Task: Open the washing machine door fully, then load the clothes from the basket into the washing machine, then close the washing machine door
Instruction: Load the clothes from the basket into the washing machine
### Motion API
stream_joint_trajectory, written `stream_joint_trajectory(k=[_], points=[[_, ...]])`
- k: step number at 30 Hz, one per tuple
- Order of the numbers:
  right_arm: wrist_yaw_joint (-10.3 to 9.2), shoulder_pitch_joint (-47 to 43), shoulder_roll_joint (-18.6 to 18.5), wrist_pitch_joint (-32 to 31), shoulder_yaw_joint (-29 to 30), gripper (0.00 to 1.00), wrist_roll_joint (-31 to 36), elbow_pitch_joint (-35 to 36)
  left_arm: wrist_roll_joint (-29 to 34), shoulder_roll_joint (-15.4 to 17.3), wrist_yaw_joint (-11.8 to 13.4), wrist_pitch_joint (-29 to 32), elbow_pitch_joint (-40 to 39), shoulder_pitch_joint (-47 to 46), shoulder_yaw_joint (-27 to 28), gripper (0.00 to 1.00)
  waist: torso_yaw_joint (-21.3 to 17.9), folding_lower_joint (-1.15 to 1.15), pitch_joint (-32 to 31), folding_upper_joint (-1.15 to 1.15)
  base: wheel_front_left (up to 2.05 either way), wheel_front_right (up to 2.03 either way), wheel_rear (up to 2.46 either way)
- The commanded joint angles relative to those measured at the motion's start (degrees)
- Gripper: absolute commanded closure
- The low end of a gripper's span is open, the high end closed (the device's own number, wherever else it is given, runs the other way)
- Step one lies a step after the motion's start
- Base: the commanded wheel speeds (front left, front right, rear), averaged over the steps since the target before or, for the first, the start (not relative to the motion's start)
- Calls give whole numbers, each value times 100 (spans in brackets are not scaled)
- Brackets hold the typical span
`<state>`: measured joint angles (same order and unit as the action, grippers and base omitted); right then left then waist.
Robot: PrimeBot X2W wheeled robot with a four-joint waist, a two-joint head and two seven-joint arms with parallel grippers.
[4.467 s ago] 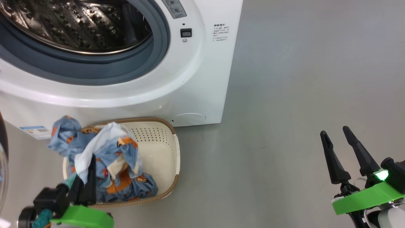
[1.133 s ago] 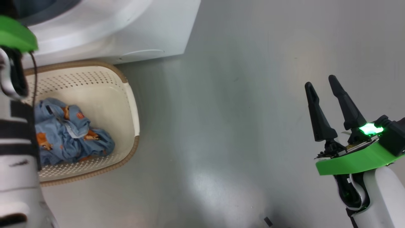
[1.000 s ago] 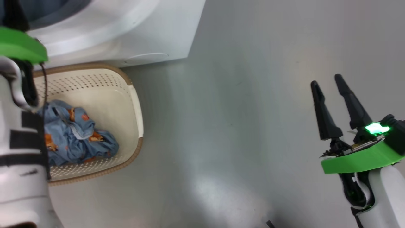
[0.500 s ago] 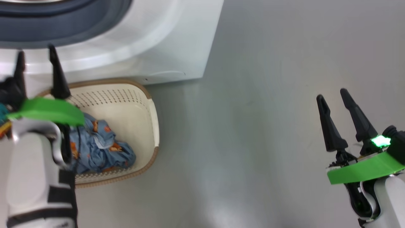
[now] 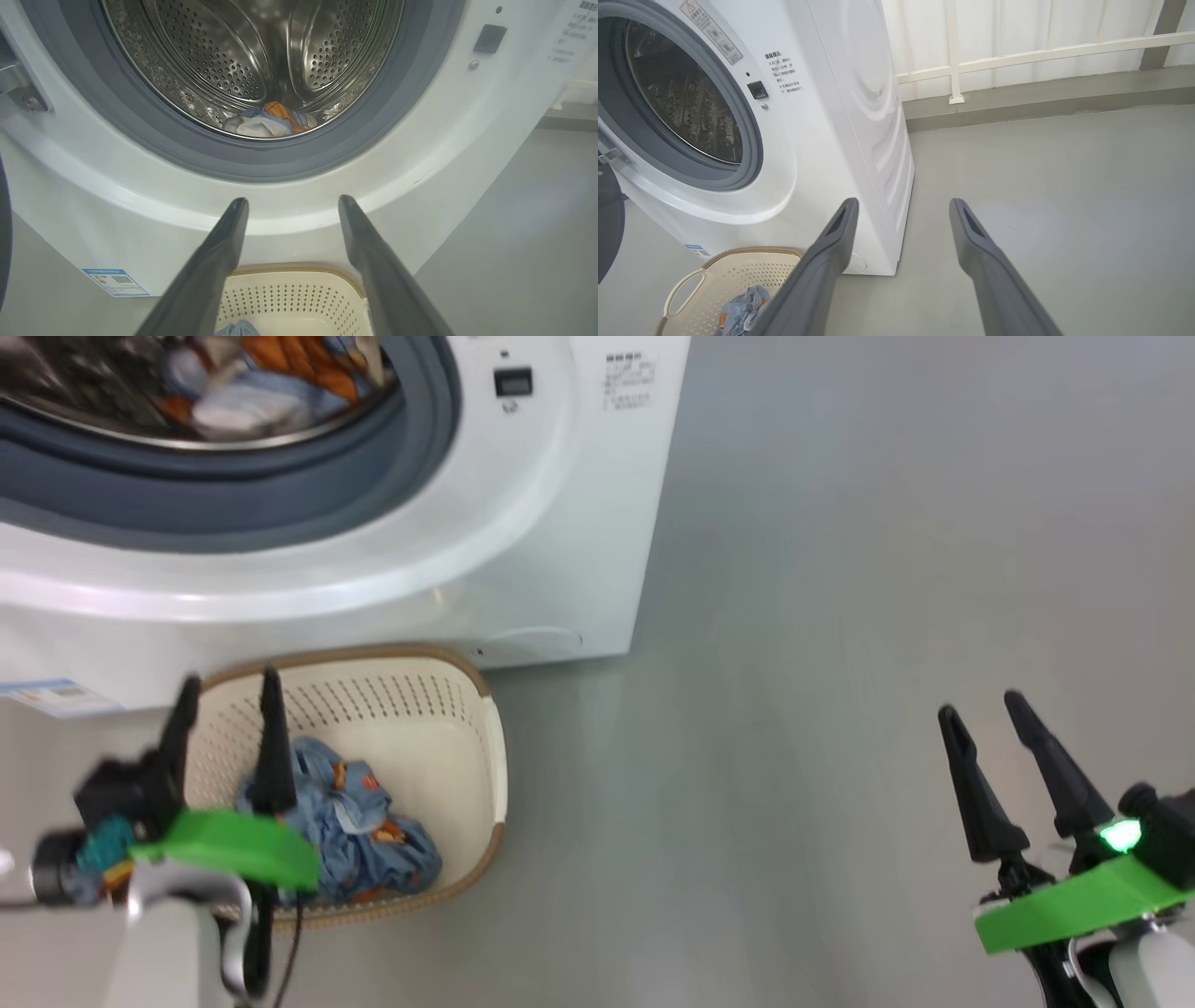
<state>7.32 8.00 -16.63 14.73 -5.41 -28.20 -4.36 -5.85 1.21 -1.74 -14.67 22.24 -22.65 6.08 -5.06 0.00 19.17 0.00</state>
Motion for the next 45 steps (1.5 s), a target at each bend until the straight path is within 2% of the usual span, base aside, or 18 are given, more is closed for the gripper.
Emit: stream_joint_trajectory(k=[1, 11, 20, 36, 45], points=[[17, -164, -129, 27, -80, 0, 51, 98, -49, 168, 48, -33, -222, 223, 109, 0, 85, 0, -307, 0, 0, 0, 0], [17, -765, -107, 27, 113, 0, 87, 76, -450, 167, 266, -33, -786, 1448, -75, 0, 156, 0, -862, 0, 0, 0, 0], [17, -1140, -47, 27, 308, 0, 118, 164, -605, 167, 506, -33, -1408, 2243, -113, 0, 177, 0, -1004, 0, 0, 0, 0], [17, -1134, 41, 27, 381, 0, 110, 227, -555, 167, 636, -33, -1586, 2295, -211, 0, 172, 0, -909, 0, 0, 0, 0], [17, -928, 100, 27, 284, 0, 106, 254, -471, 167, 661, -33, -1304, 2116, -280, 0, 166, 0, -703, 0, 0, 0, 0]])
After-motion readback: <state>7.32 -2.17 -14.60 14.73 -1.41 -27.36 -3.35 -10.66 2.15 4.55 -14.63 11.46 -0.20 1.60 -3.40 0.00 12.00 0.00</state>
